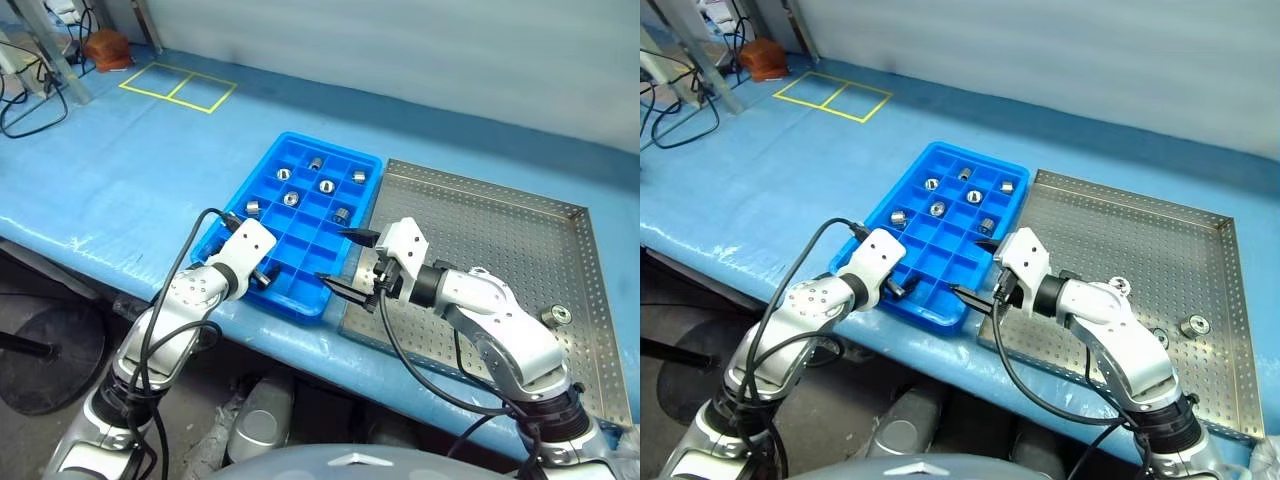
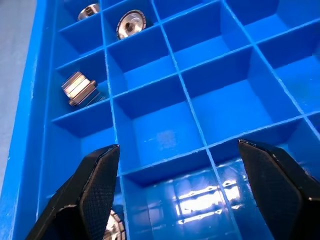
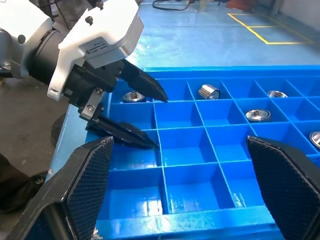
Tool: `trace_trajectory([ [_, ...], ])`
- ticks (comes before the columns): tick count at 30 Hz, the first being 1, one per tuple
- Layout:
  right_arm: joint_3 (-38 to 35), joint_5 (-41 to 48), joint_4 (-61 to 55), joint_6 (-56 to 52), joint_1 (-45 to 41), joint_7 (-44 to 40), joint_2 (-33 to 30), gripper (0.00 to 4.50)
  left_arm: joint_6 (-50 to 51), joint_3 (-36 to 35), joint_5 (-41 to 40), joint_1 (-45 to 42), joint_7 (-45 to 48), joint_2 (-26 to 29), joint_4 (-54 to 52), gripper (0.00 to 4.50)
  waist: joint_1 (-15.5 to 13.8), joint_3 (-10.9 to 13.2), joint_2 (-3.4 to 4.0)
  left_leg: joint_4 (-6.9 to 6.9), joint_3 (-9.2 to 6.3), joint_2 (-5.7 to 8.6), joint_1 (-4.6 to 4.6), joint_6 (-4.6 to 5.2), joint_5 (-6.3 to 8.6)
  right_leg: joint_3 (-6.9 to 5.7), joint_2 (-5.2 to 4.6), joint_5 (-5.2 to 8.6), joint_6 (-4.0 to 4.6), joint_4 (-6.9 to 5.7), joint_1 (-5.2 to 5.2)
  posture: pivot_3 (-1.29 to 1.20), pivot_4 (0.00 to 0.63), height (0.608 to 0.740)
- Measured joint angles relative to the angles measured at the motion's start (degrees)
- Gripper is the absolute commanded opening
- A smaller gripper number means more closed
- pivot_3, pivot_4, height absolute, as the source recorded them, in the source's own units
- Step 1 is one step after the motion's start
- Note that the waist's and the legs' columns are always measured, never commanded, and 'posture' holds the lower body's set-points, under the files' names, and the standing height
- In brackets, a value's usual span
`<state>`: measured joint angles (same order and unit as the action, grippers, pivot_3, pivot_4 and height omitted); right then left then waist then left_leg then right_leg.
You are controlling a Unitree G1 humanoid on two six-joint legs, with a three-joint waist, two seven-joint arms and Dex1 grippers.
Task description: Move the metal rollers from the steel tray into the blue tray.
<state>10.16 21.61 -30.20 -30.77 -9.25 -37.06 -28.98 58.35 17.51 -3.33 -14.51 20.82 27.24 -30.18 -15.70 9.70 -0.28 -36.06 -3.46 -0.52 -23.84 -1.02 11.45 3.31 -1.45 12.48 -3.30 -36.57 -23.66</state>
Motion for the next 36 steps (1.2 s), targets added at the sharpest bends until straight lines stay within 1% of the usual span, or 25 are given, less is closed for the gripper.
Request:
trace_trajectory([
  [2,-0.37,-0.02,-0.34,0.0,0.77,0.19,-0.11,4.5,-0.35,0.95,-0.88,-0.03,1.9,-0.26,-0.52,4.11,1.15,0.0,0.0,0.0,0.0,0.02,-0.03,0.07,0.01,0.01,-0.03,-0.02,-0.02,0.07,0.17,0.23,0.15,0.74],
  [9,-1.19,-0.15,-0.84,0.0,1.63,1.22,-0.41,4.5,-0.07,0.6,-1.28,-0.01,2.71,-0.29,-0.63,4.11,4.06,0.0,0.0,0.02,-0.07,0.01,-0.06,0.13,-0.03,-0.03,-0.01,-0.03,-0.04,-0.06,0.17,0.23,0.15,0.74],
  [15,-1.59,-0.04,-1.5,-0.62,1.69,1.39,-0.41,4.5,0.71,-2.47,-2.59,1.42,3.19,-0.56,-1.08,4.11,5.8,0.01,-0.03,-0.04,-0.08,0.02,-0.06,0.17,-0.06,-0.03,-0.04,-0.03,-0.04,-0.08,0.19,0.24,0.15,0.74],
  [18,-1.64,0.04,-1.51,-1.11,1.64,1.8,-0.39,4.5,1.0,-5.41,-4.1,2.64,3.54,-0.98,-1.38,4.11,6.62,0.01,-0.03,-0.03,-0.1,0.02,-0.08,0.17,-0.06,-0.03,-0.04,-0.03,-0.04,-0.1,0.17,0.23,0.15,0.74],
  [20,-1.86,0.31,-1.52,-1.34,1.62,2.06,-0.26,4.5,-0.05,-8.45,-5.95,3.62,3.83,-3.21,-1.39,4.11,6.88,0.05,-0.09,-0.04,-0.12,0.02,-0.12,0.18,-0.07,-0.04,-0.04,-0.03,-0.04,-0.13,0.13,0.23,0.15,0.74],
  [23,-2.34,1.11,-1.97,-2.24,1.56,2.54,0.23,4.5,-4.86,-12.93,-9.95,2.91,3.9,-9.39,-2.85,4.11,7.32,0.17,-0.29,-0.05,-0.14,-0.02,-0.12,0.17,-0.07,-0.06,-0.02,-0.04,-0.02,-0.15,0.13,0.22,0.15,0.74],
  [26,-3.35,1.3,-2.62,-2.71,1.72,3.34,0.06,4.5,-9.36,-15.42,-13.48,1.49,5.34,-11.25,-3.99,4.11,8.41,0.19,-0.32,0.02,-0.1,-0.06,-0.08,0.16,-0.07,-0.03,0.01,-0.03,0.01,-0.18,0.11,0.22,0.15,0.74],
  [28,-4.47,1.37,-3.63,-3.58,2.36,3.77,-0.59,4.5,-12.1,-14.46,-15.3,0.82,7.31,-11.53,-3.91,4.11,8.85,0.19,-0.33,0.04,-0.1,-0.05,-0.08,0.16,-0.07,-0.02,0.01,-0.03,0.01,-0.18,0.1,0.17,0.15,0.74],
  [31,-6.01,1.31,-5.21,-4.97,4.68,4.4,-2.86,4.5,-15.99,-10.52,-15.85,-1.3,11.0,-11.24,-2.66,4.11,9.49,0.19,-0.32,0.02,-0.09,0.0,-0.09,0.17,-0.07,0.01,0.01,-0.02,0.01,-0.18,0.11,0.13,0.15,0.74],
  [34,-8.38,-0.16,-6.98,-6.9,7.94,5.75,-6.33,4.5,-19.56,-5.55,-15.1,-4.29,14.27,-10.9,2.55,4.11,10.44,0.19,-0.33,-0.05,-0.04,0.01,-0.08,0.17,-0.07,0.04,0.01,-0.04,-0.02,-0.18,0.14,0.08,0.15,0.74],
  [36,-9.88,-0.83,-7.47,-7.54,9.43,6.56,-7.32,4.5,-21.75,-2.71,-13.88,-5.59,15.62,-10.89,6.72,4.11,11.57,0.2,-0.34,-0.06,-0.01,-0.01,-0.06,0.17,-0.07,0.08,0.02,-0.04,-0.03,-0.21,0.13,0.05,0.15,0.74],
])
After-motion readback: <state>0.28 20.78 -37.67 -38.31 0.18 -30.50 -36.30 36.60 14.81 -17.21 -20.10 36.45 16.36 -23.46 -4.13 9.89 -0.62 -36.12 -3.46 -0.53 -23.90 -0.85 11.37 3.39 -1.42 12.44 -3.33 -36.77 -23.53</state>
